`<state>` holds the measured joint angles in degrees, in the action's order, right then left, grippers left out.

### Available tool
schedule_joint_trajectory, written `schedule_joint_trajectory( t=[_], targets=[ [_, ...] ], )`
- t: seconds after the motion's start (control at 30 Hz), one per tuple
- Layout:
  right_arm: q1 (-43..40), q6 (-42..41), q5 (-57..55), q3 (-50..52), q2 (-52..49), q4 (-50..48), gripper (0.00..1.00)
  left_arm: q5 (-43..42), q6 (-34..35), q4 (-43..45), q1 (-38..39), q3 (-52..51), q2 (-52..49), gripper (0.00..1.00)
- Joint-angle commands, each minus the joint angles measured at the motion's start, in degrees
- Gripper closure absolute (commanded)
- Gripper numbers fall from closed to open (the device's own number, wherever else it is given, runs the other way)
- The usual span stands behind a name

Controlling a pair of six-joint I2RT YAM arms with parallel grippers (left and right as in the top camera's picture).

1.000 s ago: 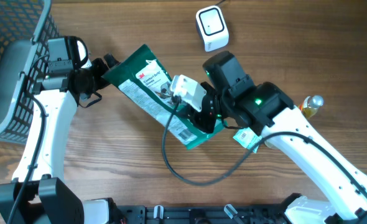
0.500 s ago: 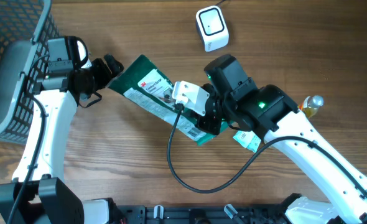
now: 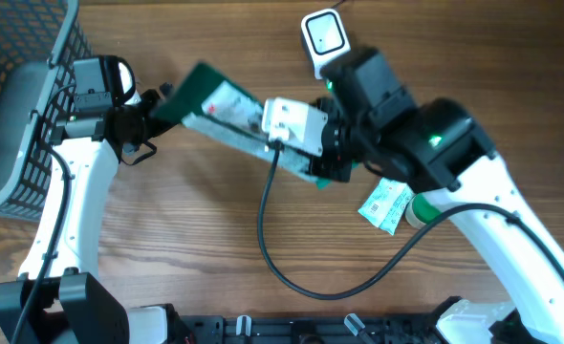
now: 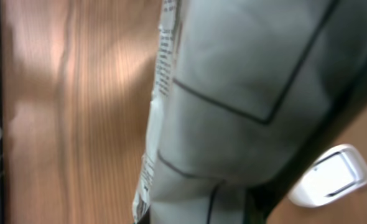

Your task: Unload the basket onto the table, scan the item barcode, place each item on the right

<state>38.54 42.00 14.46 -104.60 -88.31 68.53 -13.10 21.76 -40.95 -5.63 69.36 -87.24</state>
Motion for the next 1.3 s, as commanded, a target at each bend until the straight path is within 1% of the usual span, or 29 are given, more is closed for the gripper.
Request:
schedule_joint_trajectory(
  t=[0.0, 0.1, 0.13, 0.2, 0.23, 0.4, 0.57, 0.63, 0.7, 0.73, 0.9, 1.0, 1.13, 1.27],
  targets=[
    [0.1, 3.3, -4.8, -9.0, -6.5, 2.2, 0.96, 1.0, -0.5, 0.2, -0.2, 0.5, 0.5, 0.00],
    [0.1, 6.7, -15.3, -9.1, -12.4, 0.0, 0.96, 1.0, -0.5, 0.2, -0.2, 0.5, 0.5, 0.00],
    [0.1, 6.8, -19.8, -9.1, -14.9, -2.4, 0.96, 1.0, -0.5, 0.2, -0.2, 0.5, 0.5, 0.00],
    [0.1, 8.6, -25.2, -9.1, -19.1, -8.6, 0.96, 1.0, -0.5, 0.2, -0.2, 0.5, 0.5, 0.00],
    [0.1, 10.4, -28.7, -9.1, -22.3, -13.6, 0.96, 1.0, -0.5, 0.2, -0.2, 0.5, 0.5, 0.00],
    [-0.3, 19.6, -39.0, -9.0, -31.3, -26.2, 0.96, 1.0, -0.5, 0.2, -0.2, 0.5, 0.5, 0.00],
    [-2.1, 27.6, -45.8, -8.9, -38.1, -42.9, 0.96, 1.0, -0.5, 0.2, -0.2, 0.5, 0.5, 0.00],
    [-3.1, 29.9, -46.8, -8.9, -39.4, -47.3, 0.96, 1.0, -0.5, 0.2, -0.2, 0.5, 0.5, 0.00],
    [-4.2, 30.4, -47.1, -8.9, -40.5, -52.5, 0.96, 1.0, -0.5, 0.2, -0.2, 0.5, 0.5, 0.00],
    [-5.2, 30.4, -47.5, -8.9, -41.3, -57.0, 0.96, 1.0, -0.5, 0.2, -0.2, 0.5, 0.5, 0.00],
    [-7.0, 30.6, -47.2, -8.8, -44.2, -63.2, 0.96, 1.0, -0.5, 0.2, -0.2, 0.5, 0.5, 0.00],
    [-7.6, 29.7, -47.3, -8.3, -45.7, -68.7, 0.96, 1.0, -0.5, 0.2, -0.2, 0.5, 0.5, 0.00],
    [-8.0, 29.8, -47.0, -8.3, -49.0, -70.8, 0.96, 1.0, -0.5, 0.2, -0.2, 0.5, 0.5, 0.00],
    [-7.9, 28.3, -46.1, -8.3, -50.7, -68.5, 0.96, 1.0, -0.5, 0.2, -0.2, 0.5, 0.5, 0.00]
  ],
)
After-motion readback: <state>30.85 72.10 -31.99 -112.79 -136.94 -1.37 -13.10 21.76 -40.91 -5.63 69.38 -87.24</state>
